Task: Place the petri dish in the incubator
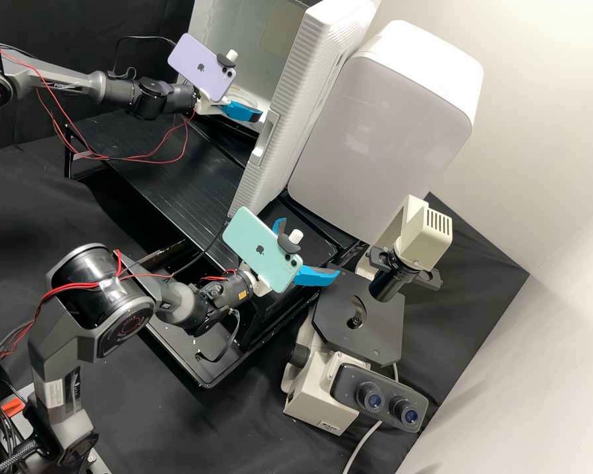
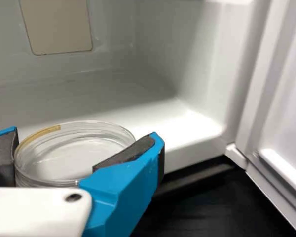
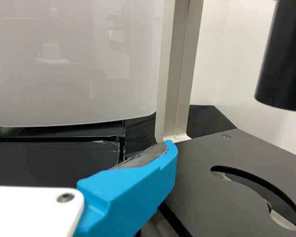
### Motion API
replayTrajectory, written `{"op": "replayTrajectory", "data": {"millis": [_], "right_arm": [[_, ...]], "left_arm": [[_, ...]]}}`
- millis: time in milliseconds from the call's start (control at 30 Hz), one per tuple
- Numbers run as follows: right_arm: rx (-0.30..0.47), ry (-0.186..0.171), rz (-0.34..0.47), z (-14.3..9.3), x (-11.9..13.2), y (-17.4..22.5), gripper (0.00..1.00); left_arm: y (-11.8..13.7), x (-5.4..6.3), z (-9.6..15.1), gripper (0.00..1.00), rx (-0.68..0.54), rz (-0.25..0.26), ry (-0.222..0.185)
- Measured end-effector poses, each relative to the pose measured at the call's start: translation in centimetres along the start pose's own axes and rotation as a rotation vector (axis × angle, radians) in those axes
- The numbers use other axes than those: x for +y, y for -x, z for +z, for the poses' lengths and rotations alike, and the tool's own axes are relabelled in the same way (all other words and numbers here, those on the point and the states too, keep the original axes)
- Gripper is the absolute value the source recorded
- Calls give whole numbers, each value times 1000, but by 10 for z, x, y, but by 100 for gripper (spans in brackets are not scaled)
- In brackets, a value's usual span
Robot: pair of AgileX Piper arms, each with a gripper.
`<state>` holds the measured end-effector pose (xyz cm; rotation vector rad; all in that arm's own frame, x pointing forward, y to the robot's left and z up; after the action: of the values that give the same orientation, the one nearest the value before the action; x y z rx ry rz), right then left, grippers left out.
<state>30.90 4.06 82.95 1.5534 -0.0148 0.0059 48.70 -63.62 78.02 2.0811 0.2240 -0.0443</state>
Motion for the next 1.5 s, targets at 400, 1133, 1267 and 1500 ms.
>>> {"op": "replayTrajectory", "data": {"millis": [400, 1133, 1267, 1500], "right_arm": [[0, 0, 0, 0, 0, 0, 100], [0, 0, 0, 0, 0, 0, 100], [0, 0, 0, 0, 0, 0, 100], [0, 0, 0, 0, 0, 0, 100]], "left_arm": [[-14, 15, -1, 0, 9, 49, 56], [-35, 17, -5, 0, 32, 97, 76], [-38, 12, -7, 0, 55, 92, 73], [-42, 3, -8, 0, 68, 78, 66]]}}
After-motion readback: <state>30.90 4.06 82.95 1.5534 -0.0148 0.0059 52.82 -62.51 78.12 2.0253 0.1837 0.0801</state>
